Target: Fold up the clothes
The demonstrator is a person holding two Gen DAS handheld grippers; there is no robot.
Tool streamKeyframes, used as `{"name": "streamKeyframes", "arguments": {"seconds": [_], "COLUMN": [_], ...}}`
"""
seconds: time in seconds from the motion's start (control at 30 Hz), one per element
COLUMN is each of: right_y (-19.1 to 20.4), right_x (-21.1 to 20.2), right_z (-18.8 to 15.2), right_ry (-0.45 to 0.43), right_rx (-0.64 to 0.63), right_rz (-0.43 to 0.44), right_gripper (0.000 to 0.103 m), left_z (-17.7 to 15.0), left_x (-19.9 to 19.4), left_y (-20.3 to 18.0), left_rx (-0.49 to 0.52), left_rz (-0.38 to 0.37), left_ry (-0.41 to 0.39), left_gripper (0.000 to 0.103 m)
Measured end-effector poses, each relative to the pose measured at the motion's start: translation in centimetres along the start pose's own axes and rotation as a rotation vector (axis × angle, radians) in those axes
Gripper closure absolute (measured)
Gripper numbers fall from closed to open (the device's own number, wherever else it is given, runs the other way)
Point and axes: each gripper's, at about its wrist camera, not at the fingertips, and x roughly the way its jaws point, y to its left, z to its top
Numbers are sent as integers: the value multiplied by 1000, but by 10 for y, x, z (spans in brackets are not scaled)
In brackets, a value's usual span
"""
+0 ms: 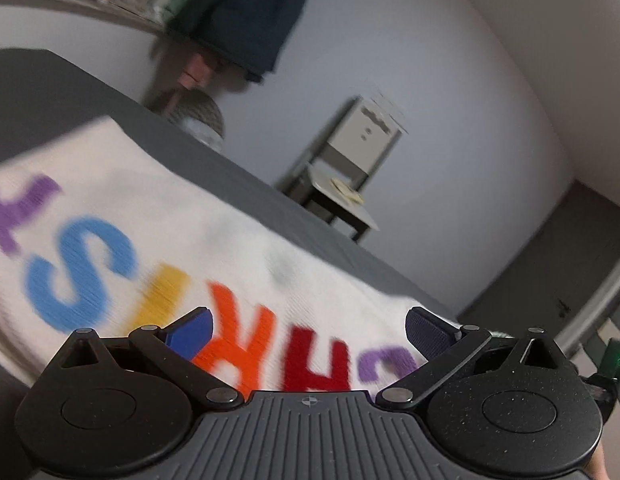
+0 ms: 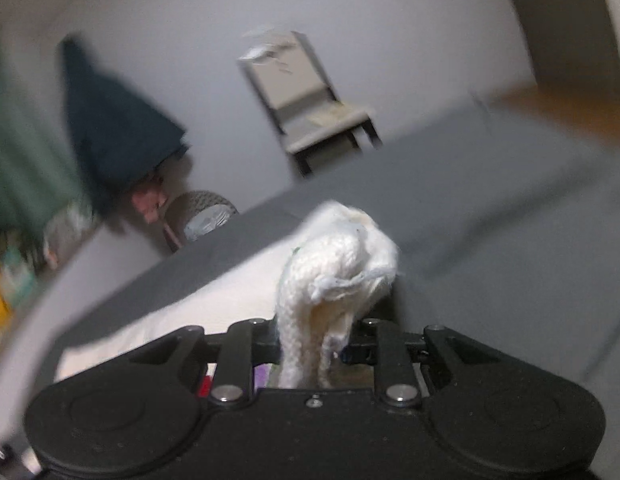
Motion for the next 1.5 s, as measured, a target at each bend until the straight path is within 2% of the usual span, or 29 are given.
{"name": "streamKeyframes", "arguments": {"seconds": [0.17, 0.37, 0.53, 0.63, 0.77, 0.83, 0.9, 0.97, 1.13, 1.2, 1.27, 1.3, 1.37, 1.4, 1.43, 1.5], "right_y": [97, 216, 296, 328, 352, 355, 354, 355, 357, 357, 352, 349, 343, 342, 340, 333], "right_x": [-3, 6, 10, 18, 39, 48, 49, 49, 38, 49, 64, 66, 57, 53, 49, 41], "right_z": [12, -5, -54, -100, -167, -187, -188, -173, -144, -148, -164, -172, -177, -175, -171, -157], "right_ry": [-68, -114, -117, -51, 109, 186, 192, 174, 116, 190, 299, 321, 291, 285, 288, 288], "right_rx": [-220, -432, -647, -759, -895, -917, -886, -829, -717, -687, -671, -675, -688, -684, -666, -612], "right_rz": [55, 151, 320, 428, 503, 527, 535, 553, 647, 644, 608, 597, 596, 598, 611, 643], "right_gripper": [82, 83, 83, 83, 83, 83, 82, 83, 83, 82, 82, 81, 76, 66, 44, 20], "left_z": [36, 57, 68, 66, 59, 56, 55, 54, 51, 49, 50, 50, 50, 50, 50, 49], "left_x": [-33, -64, -92, -98, -87, -80, -75, -74, -73, -70, -66, -64, -61, -61, -62, -64], "left_y": [32, 88, 129, 152, 174, 179, 178, 176, 180, 180, 178, 177, 174, 173, 172, 172], "left_rx": [-94, -247, -366, -438, -521, -545, -555, -551, -577, -581, -572, -566, -543, -535, -528, -517], "left_rz": [103, 147, 132, 145, 116, 82, 56, 44, 30, 28, 29, 34, 49, 54, 58, 63], "left_ry": [-127, -213, -281, -312, -272, -255, -267, -296, -329, -328, -324, -320, -308, -301, -293, -279], "left_gripper": [0, 0, 0, 0, 0, 0, 0, 0, 0, 0, 0, 0, 0, 0, 0, 0]}}
